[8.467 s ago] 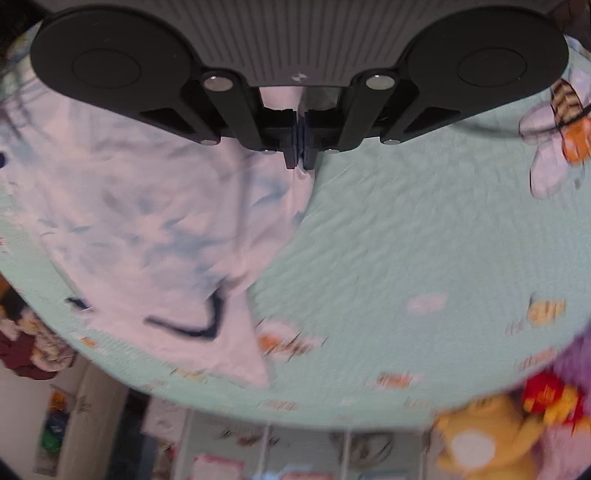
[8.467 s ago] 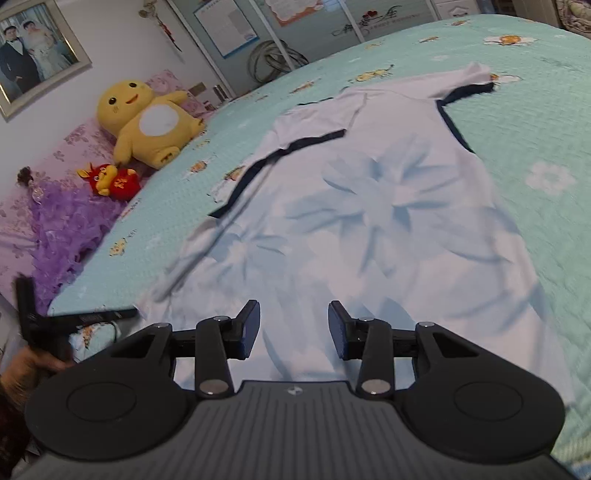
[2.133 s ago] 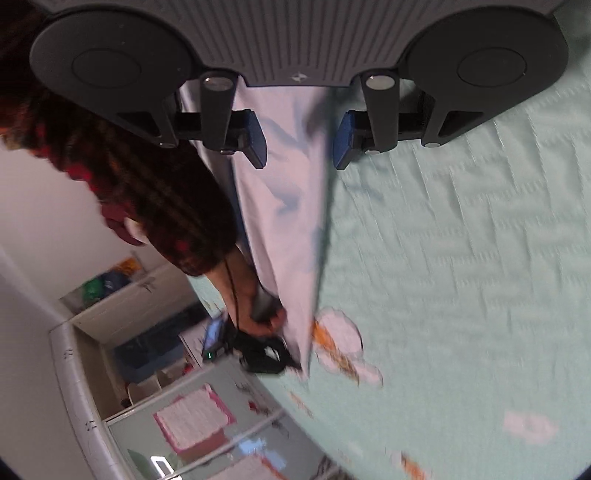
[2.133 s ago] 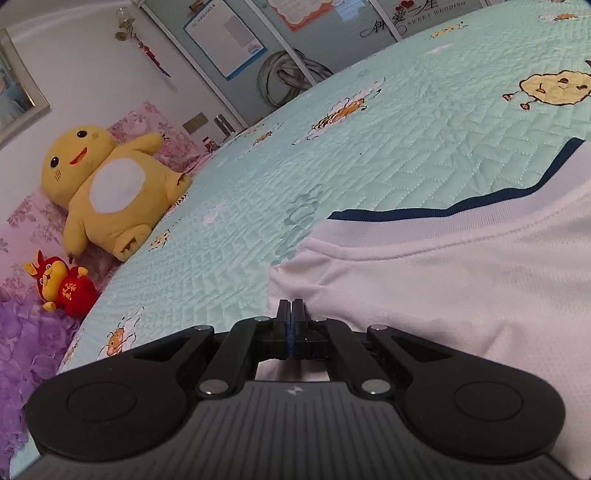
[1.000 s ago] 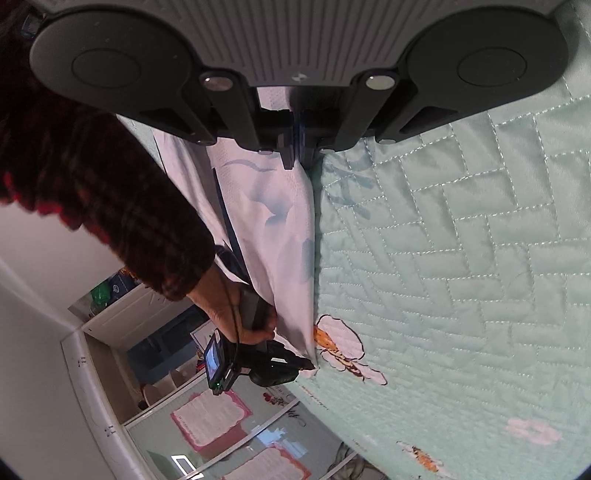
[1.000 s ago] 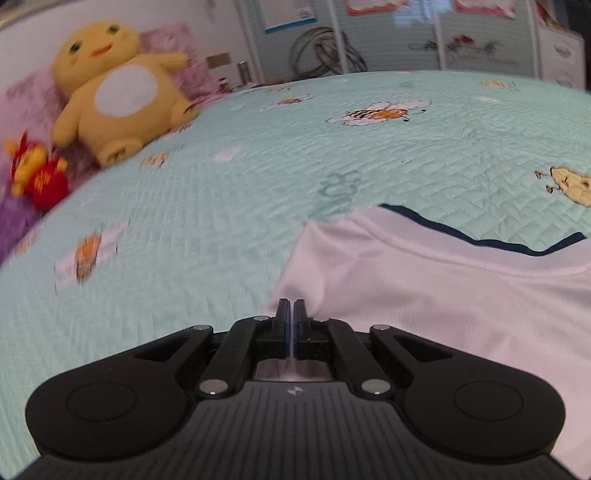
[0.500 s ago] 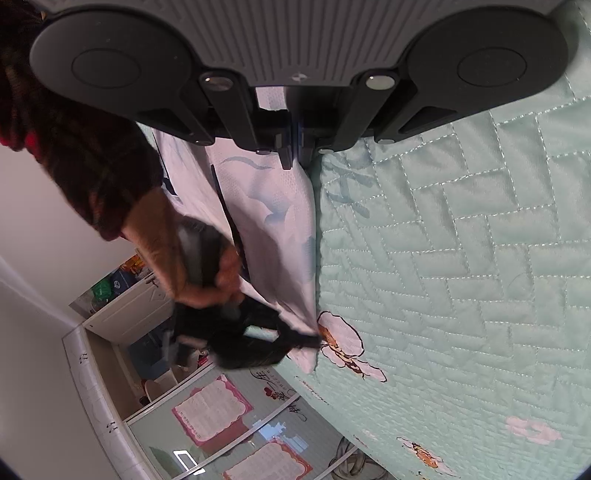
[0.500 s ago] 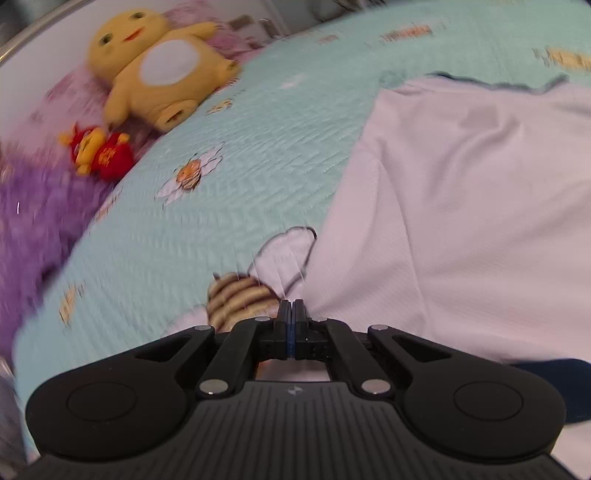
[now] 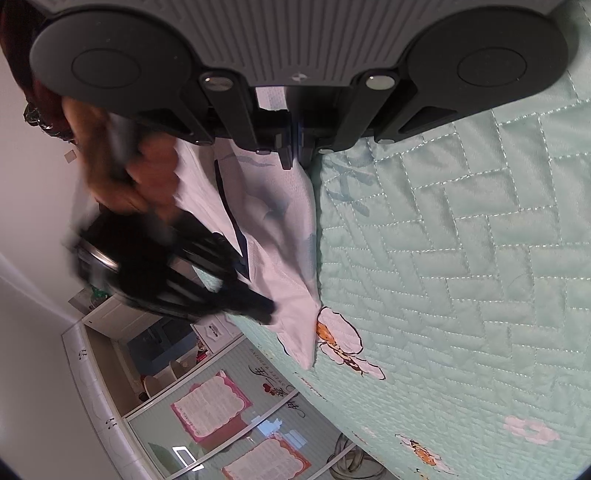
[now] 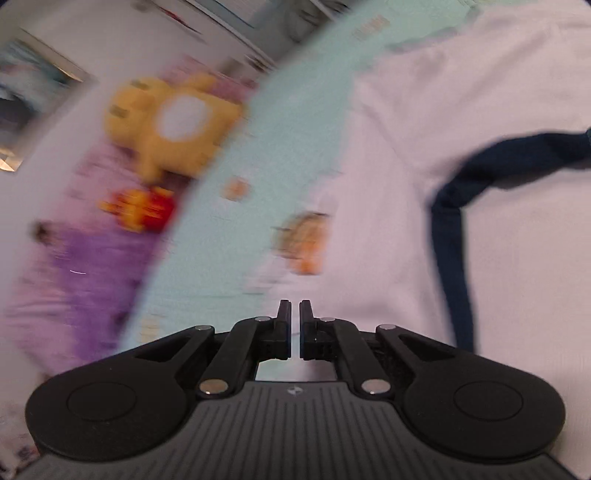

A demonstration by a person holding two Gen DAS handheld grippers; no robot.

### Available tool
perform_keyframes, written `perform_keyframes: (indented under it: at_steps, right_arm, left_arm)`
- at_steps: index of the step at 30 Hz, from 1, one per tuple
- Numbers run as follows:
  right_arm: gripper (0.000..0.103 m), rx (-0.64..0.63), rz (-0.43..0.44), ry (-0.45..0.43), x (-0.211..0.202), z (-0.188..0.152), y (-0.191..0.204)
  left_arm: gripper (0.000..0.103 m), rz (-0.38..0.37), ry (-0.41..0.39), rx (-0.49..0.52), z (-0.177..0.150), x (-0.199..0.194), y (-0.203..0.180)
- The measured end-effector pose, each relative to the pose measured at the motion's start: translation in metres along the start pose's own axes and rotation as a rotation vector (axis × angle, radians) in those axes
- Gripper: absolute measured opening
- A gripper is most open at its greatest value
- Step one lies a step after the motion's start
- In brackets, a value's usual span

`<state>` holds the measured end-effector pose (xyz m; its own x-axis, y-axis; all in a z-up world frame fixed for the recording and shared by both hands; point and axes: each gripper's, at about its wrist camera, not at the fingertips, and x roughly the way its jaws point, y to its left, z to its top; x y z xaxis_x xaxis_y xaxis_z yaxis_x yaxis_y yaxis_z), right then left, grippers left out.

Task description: Fold clothes

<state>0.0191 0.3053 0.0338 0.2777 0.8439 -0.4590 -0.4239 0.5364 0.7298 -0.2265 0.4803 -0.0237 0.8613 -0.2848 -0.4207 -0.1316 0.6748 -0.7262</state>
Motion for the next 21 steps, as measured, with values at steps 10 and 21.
perform_keyframes:
  at_steps: [10,21]
  right_arm:
    - [0.012,-0.011,0.020,-0.116,-0.102,-0.073,0.001]
    - [0.030,0.175,0.156,-0.336,-0.224,-0.134,-0.064]
  left_arm:
    - [0.007,0.116,-0.043,-0.067,0.006,-0.022,-0.021]
    - [0.068,0.258,-0.030,0.298,-0.003,0.000,-0.152]
